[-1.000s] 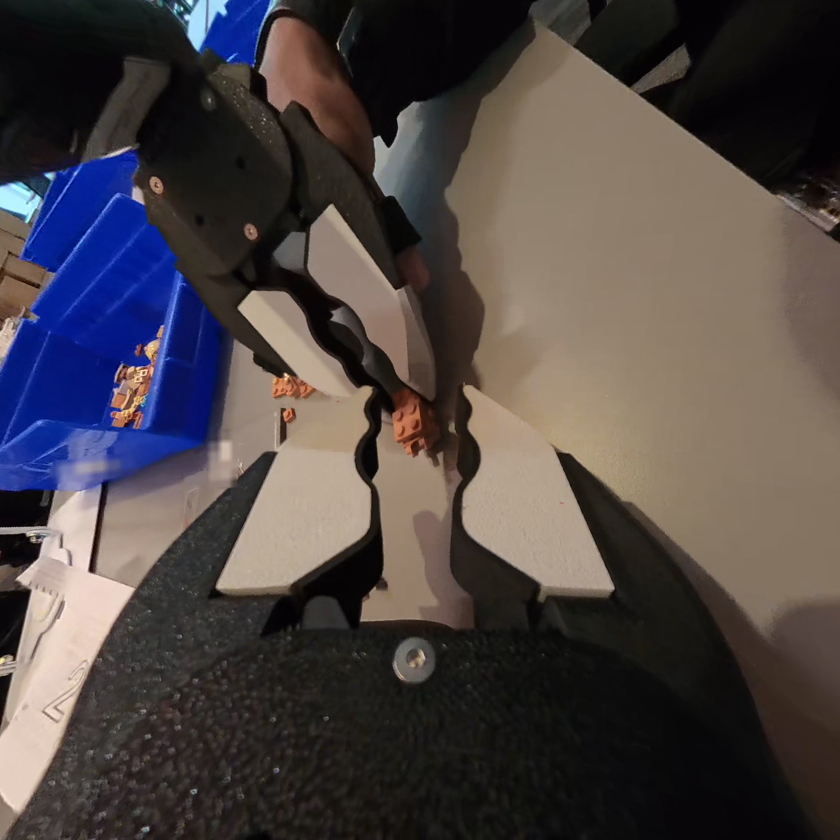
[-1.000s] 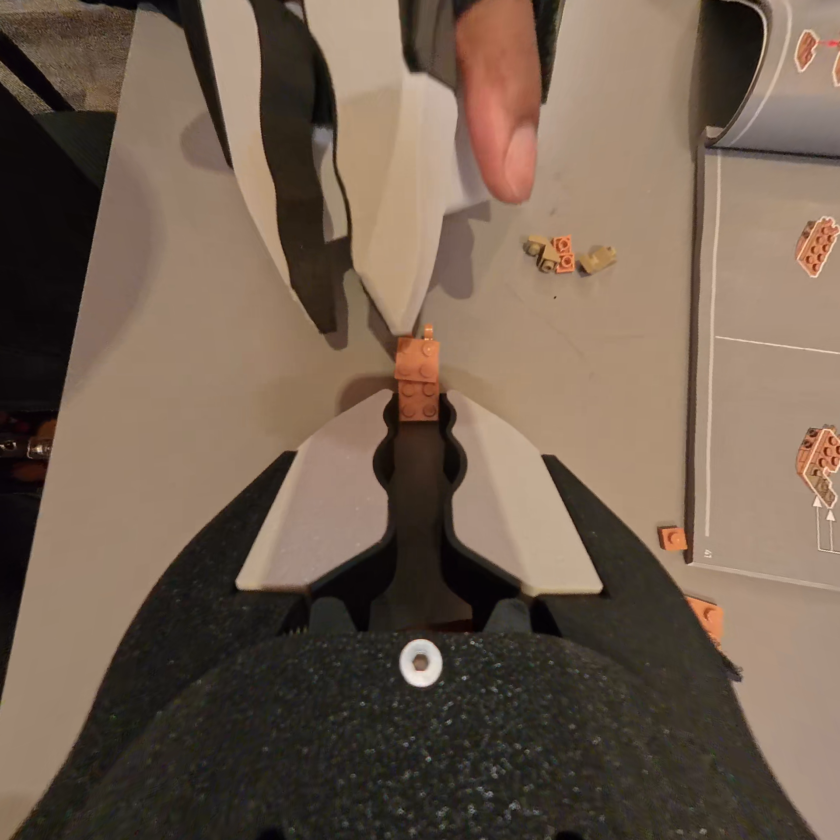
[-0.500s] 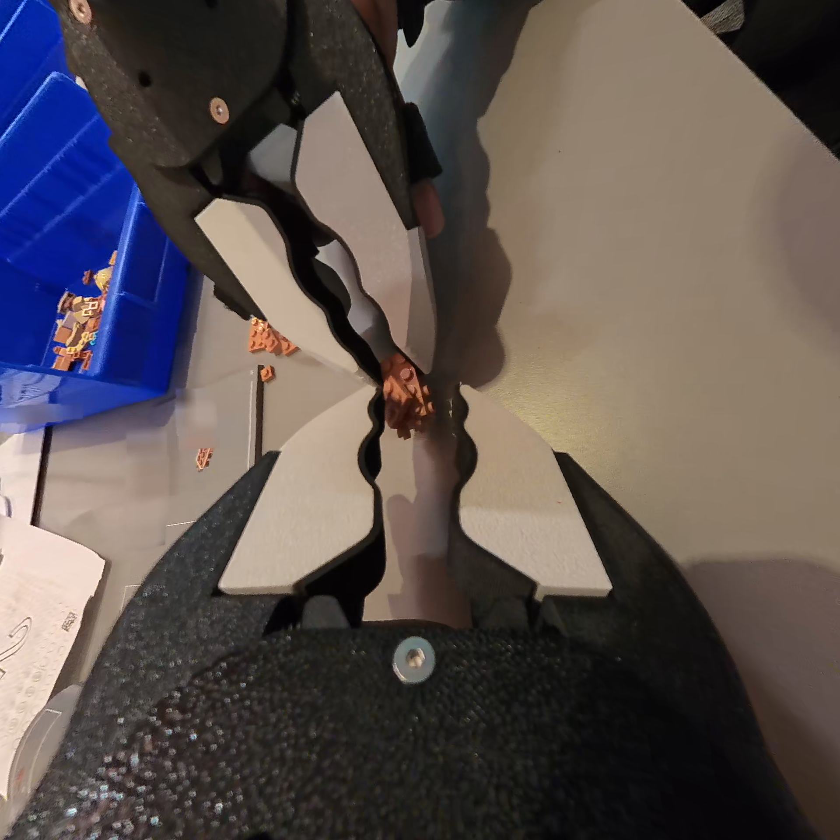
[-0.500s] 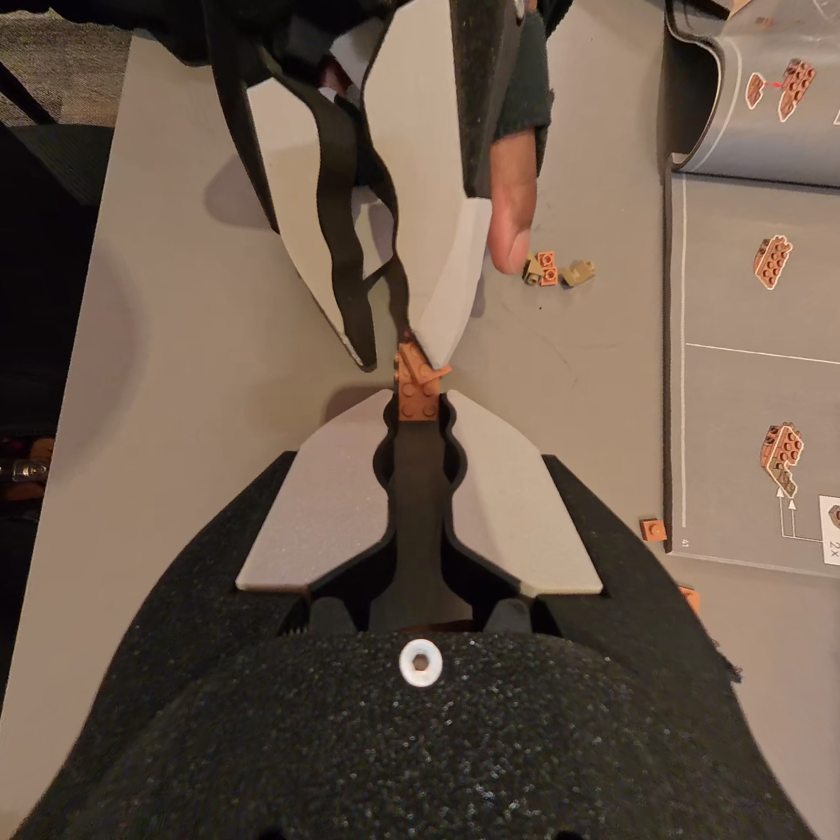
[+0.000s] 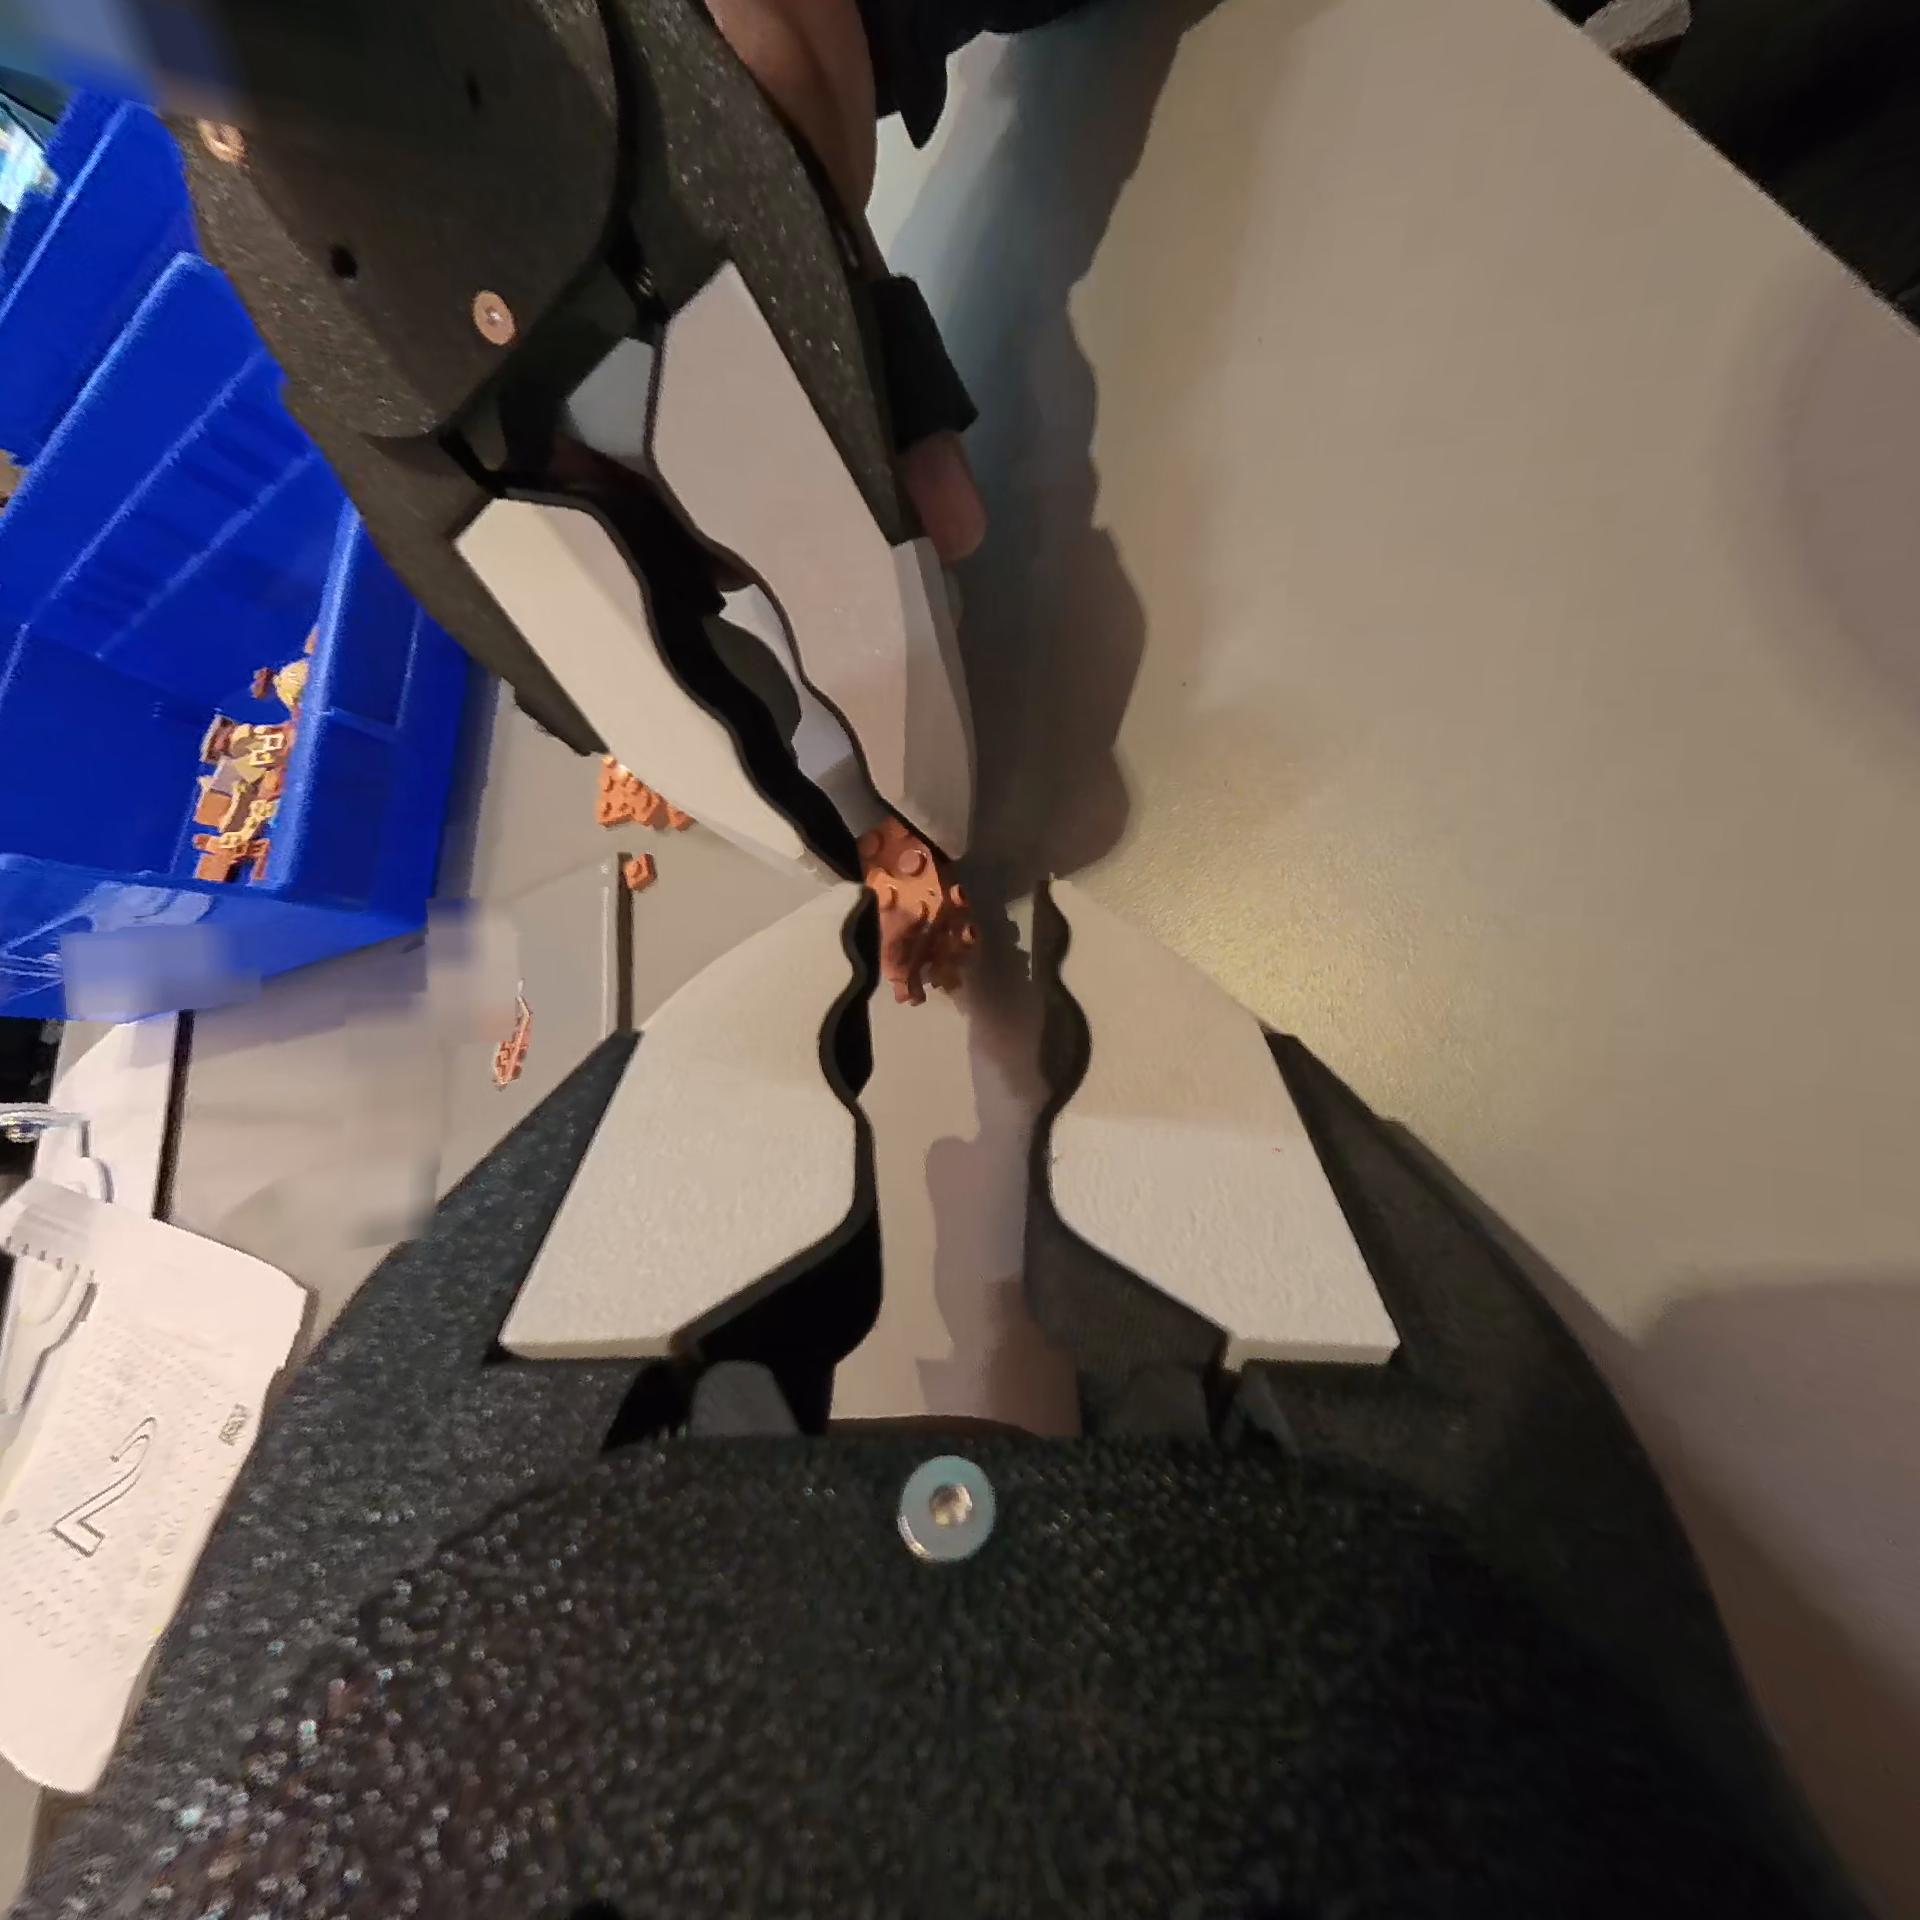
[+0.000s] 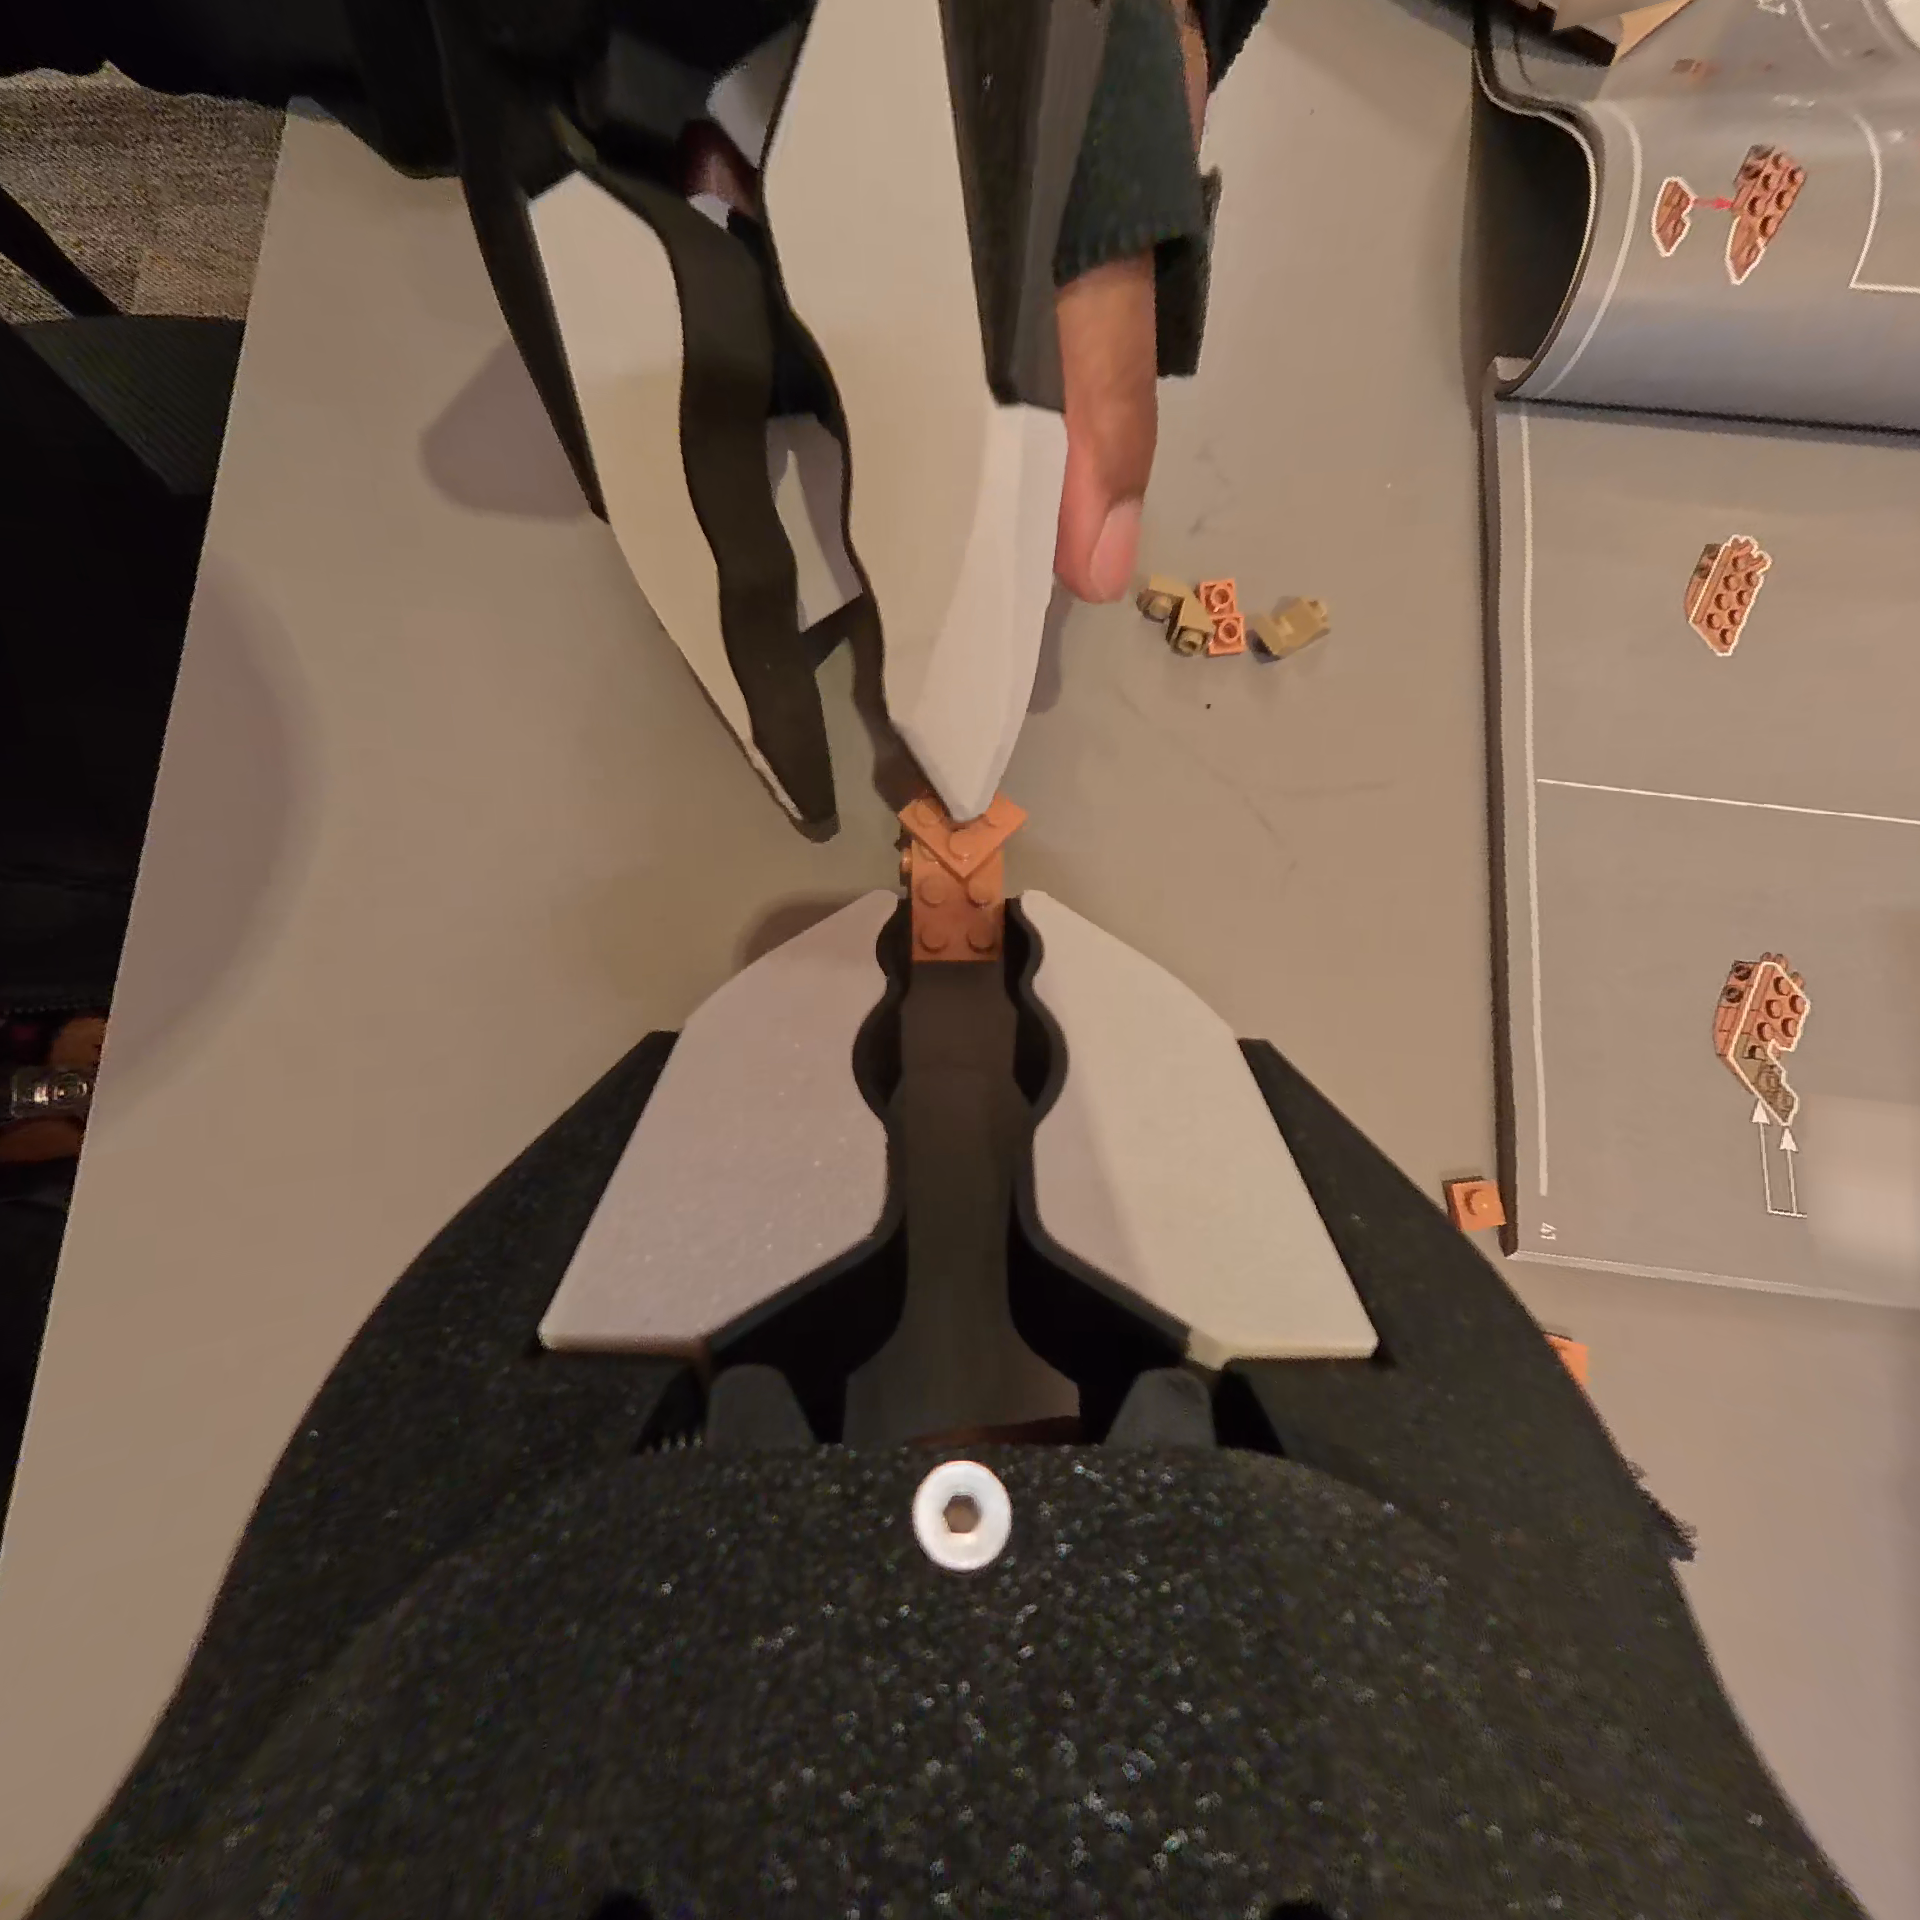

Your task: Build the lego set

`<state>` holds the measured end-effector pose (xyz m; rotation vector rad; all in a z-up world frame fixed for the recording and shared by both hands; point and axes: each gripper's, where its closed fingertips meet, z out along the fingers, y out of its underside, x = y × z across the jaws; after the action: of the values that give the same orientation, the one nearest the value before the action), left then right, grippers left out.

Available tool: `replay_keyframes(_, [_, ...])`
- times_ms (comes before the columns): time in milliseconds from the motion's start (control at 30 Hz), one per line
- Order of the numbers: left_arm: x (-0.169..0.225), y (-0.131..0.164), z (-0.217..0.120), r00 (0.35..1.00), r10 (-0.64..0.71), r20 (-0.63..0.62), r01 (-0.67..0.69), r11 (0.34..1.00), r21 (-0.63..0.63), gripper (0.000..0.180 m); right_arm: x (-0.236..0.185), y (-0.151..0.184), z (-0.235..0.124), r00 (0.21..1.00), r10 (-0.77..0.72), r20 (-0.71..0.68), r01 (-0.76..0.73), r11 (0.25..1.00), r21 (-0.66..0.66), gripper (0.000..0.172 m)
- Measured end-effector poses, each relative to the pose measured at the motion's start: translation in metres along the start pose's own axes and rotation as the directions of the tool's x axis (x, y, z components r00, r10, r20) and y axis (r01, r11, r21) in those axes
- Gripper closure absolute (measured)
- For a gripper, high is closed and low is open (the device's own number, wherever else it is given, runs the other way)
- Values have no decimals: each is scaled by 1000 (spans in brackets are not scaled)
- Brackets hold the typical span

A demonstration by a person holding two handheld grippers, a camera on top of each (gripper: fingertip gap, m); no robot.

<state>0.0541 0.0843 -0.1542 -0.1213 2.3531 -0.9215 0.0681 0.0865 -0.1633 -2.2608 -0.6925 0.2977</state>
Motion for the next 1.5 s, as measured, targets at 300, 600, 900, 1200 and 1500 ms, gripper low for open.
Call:
replay_keyframes(300, [-18,-7,-5,912,-409,-34,410,912,27,151,3,-1,-1,1000,5,-19,-4,1000,6,155])
replay_keyframes(600, [-20,6,0,810,-587,22,586,807,-75,153,9,0,0,998,18,-52,-17,1000,2,155])
replay_keyframes(900, [-16,17,6,841,-535,78,541,827,-156,160,9,0,2,998,13,-53,-13,1000,3,155])
replay_keyframes(1200, [-6,11,4,943,-334,-5,330,932,-147,162,-1,-1,3,1000,-24,1,24,1000,16,155])
replay_keyframes(1500, [6,2,-3,971,-218,-96,208,972,-109,162,-15,-4,4,994,-91,53,90,996,26,155])
